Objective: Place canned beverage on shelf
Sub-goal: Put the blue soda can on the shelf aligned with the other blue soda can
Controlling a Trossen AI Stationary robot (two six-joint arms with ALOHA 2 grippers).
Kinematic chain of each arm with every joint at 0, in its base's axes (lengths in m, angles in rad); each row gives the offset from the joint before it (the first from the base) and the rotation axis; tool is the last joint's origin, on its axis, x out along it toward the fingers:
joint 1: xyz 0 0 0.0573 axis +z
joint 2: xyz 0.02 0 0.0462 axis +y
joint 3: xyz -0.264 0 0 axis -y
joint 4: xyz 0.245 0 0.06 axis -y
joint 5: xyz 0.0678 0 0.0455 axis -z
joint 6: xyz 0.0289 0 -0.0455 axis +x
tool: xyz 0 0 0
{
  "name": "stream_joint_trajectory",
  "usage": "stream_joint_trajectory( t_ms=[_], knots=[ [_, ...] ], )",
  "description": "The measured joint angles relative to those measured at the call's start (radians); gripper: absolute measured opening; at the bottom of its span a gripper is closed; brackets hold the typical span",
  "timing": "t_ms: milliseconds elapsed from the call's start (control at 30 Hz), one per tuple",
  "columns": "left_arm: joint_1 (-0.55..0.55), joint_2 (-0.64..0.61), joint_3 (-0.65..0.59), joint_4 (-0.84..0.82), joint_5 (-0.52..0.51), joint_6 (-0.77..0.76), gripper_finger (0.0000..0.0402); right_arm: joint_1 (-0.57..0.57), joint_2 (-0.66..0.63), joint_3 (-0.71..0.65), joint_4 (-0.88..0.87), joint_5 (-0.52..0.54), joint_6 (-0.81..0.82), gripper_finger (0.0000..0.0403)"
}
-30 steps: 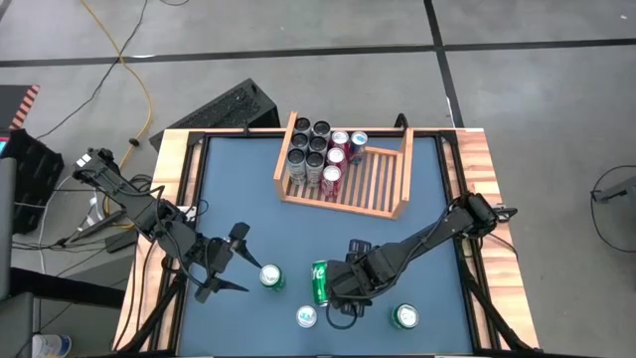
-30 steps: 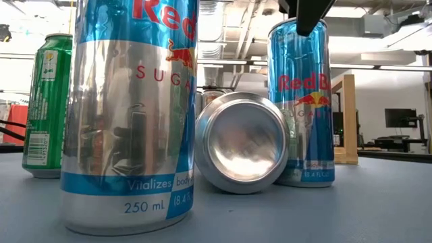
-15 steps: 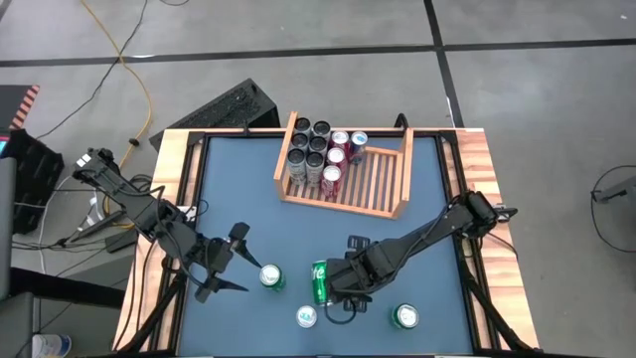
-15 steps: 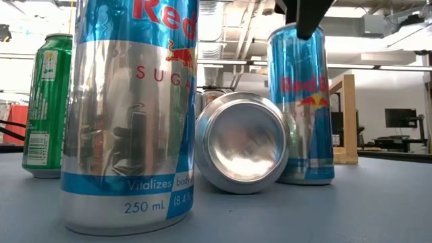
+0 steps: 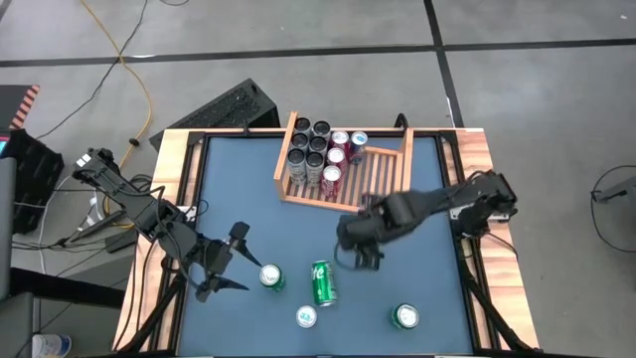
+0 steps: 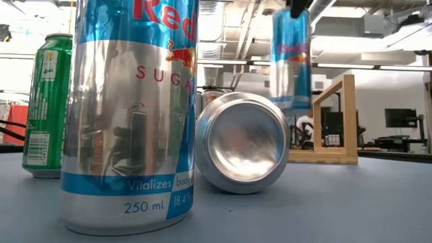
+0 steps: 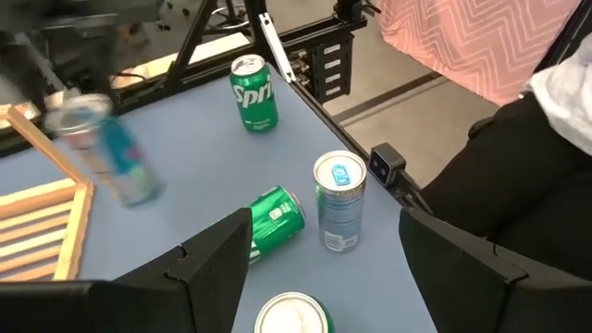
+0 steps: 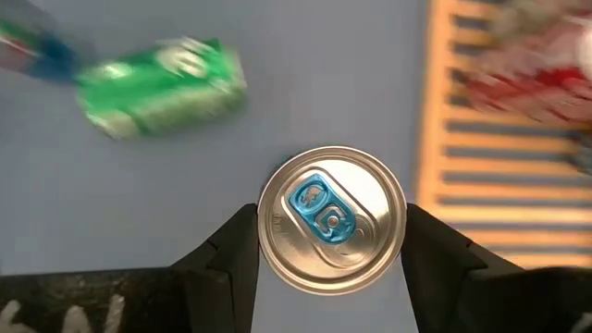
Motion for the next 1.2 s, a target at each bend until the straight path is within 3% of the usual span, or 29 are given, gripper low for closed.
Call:
stream_joint_trajectory(
  t_ms=[467,733,867,1033,1200],
  knots=[
    [0.000,0.000,0.000,0.000,0.000,0.128,0.0261,-0.471,-0.067,-0.006,0.002,-0.149,-0.415,0.0201],
    [0.000,0.000,0.000,0.001,-0.017,0.181,0.0261,-0.610,-0.136,-0.217,0.170,-0.241,-0.583,0.0203],
    [0.000,0.000,0.000,0.005,-0.056,0.205,0.0261,-0.667,-0.185,-0.337,0.300,-0.228,-0.655,0.0203],
    [0.001,-0.011,0.000,0.012,-0.079,0.205,0.0261,-0.739,-0.216,-0.402,0.404,-0.241,-0.694,0.0204],
    [0.001,-0.014,0.000,0.010,-0.087,0.201,0.0261,-0.783,-0.157,-0.409,0.421,-0.239,-0.732,0.0204]
  ],
)
